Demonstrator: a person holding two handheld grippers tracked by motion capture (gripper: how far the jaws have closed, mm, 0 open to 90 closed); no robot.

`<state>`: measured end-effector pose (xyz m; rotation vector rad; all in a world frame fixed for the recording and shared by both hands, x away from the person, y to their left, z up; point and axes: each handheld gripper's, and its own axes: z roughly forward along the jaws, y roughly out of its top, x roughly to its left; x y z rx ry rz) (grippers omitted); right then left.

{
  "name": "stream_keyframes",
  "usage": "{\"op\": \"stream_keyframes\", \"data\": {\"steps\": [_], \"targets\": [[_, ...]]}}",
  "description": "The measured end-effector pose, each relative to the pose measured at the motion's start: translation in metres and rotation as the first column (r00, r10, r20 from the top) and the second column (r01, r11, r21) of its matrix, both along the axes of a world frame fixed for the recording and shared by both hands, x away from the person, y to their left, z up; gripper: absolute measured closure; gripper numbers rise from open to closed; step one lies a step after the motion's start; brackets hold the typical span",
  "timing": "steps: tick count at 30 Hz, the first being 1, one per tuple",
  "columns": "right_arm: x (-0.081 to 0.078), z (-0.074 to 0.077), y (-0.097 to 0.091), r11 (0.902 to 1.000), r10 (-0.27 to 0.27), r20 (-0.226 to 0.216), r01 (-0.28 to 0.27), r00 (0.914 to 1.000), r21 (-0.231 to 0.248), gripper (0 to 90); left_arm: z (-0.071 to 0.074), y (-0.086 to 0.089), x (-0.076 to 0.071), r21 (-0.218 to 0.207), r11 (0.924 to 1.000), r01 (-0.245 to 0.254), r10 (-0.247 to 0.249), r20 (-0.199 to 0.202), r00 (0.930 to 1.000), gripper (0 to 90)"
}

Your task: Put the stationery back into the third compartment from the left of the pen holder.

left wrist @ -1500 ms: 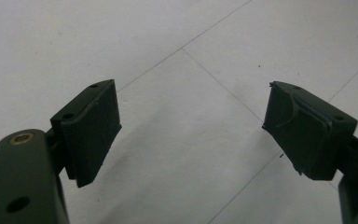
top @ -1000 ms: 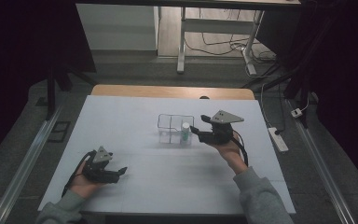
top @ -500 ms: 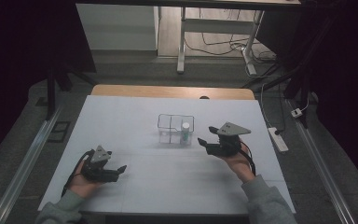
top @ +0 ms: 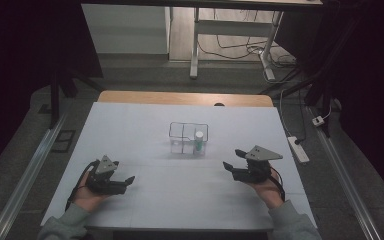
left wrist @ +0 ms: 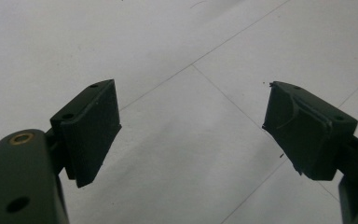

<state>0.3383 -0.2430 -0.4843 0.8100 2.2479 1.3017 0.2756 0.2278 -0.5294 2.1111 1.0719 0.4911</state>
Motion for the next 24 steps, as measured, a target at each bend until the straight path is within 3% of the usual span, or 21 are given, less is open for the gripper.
{"op": "stream_keyframes", "data": {"steps": [8, 24], "targets": [[-0.014, -0.013, -0.017, 0.9989, -0.021, -0.028, 0.02, 0.9994, -0.043, 32.8, 0.0, 0.0, 0.001, 0.003, 1.0, 0.0, 0.0, 0.0, 1.0, 17.9], [-0.031, -0.024, -0.047, 0.9953, -0.074, -0.066, 0.069, 0.9951, -0.068, 32.7, -0.001, -0.001, 0.001, 0.003, 1.0, -0.003, 0.003, 0.001, 1.0, 17.9]]}}
